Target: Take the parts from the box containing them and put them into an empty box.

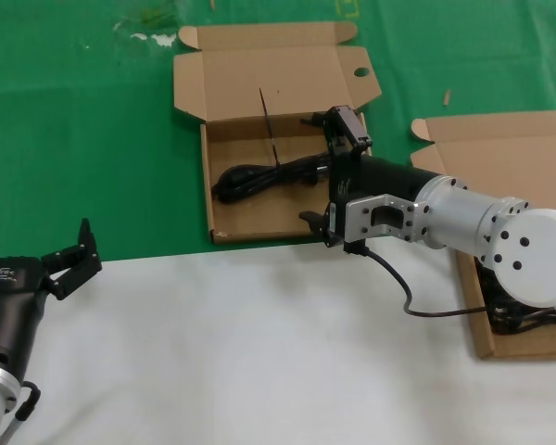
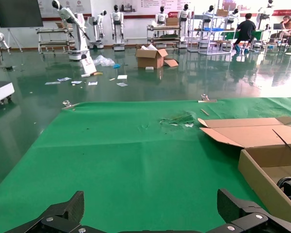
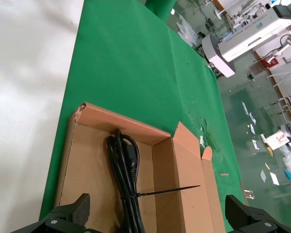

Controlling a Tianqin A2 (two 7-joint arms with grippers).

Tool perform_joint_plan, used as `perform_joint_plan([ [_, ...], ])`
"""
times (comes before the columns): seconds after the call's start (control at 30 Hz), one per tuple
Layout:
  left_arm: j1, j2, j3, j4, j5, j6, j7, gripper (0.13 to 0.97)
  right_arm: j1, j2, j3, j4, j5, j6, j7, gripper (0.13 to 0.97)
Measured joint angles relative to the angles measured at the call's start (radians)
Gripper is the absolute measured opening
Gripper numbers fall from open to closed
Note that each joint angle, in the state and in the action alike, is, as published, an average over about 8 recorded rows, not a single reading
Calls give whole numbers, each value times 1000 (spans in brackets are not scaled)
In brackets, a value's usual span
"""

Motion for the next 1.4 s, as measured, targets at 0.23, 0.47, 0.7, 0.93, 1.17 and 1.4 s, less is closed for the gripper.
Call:
perform_joint_plan([
  [0.23,0,0,0,0,0,0,0,966,0,0,0,0,0,0,0,966],
  [0.47,0,0,0,0,0,0,0,966,-15,-3,10,6,19,15,5,966],
  [0.7,0,0,0,0,0,0,0,966,-62,-11,42,23,75,59,20,966],
  [0.93,0,0,0,0,0,0,0,966,-120,-21,81,45,145,113,38,966],
  [1.17,0,0,0,0,0,0,0,966,-179,-32,120,67,215,169,57,966],
  [1.4,0,0,0,0,0,0,0,966,-237,-43,160,89,287,225,76,966],
])
